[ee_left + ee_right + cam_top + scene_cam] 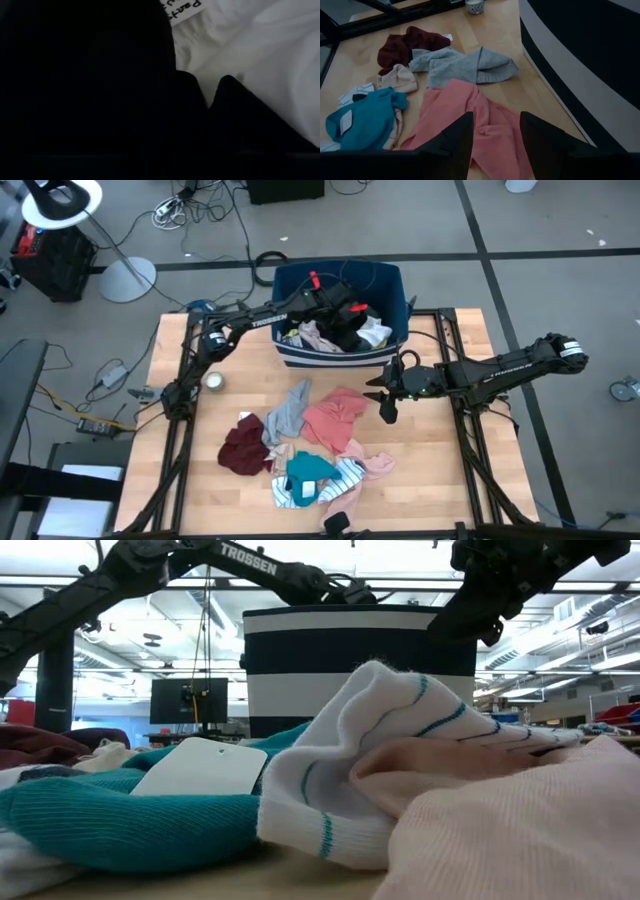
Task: Sort clothes
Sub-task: Put the black boxer into the blue laundry bin, then put the pink boxer into the blue laundry bin
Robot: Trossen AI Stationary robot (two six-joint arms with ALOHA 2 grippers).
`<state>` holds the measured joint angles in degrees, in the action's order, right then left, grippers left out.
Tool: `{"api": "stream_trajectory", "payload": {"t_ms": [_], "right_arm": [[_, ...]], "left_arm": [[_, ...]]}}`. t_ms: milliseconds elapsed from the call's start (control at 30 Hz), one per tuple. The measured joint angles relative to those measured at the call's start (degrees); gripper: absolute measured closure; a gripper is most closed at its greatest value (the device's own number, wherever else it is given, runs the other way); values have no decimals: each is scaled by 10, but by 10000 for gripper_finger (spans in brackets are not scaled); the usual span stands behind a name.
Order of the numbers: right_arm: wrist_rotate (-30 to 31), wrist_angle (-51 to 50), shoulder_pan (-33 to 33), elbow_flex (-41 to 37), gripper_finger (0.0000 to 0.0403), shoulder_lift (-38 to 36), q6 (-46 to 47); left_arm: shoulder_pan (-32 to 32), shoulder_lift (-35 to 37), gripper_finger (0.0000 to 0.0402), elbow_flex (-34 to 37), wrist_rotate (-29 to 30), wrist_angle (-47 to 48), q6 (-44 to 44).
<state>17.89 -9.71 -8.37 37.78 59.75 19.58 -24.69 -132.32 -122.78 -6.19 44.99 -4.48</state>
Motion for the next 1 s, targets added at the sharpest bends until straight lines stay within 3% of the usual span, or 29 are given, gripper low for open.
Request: {"api": "stream_trajectory", "payload": {"t_ms": [233,500,700,1000], "right_arm": [[0,-5,0,0,238,0,-1],[0,-8,0,0,238,0,-1],[0,-9,0,0,238,0,-1],[0,-14,0,0,238,0,3]], "left_arm": [[0,4,257,-13,-3,21,27],[12,23,256,-122,-13,155,60],[35,91,256,-92,-15,215,117],[87,182,256,-92,-14,204,121]]}}
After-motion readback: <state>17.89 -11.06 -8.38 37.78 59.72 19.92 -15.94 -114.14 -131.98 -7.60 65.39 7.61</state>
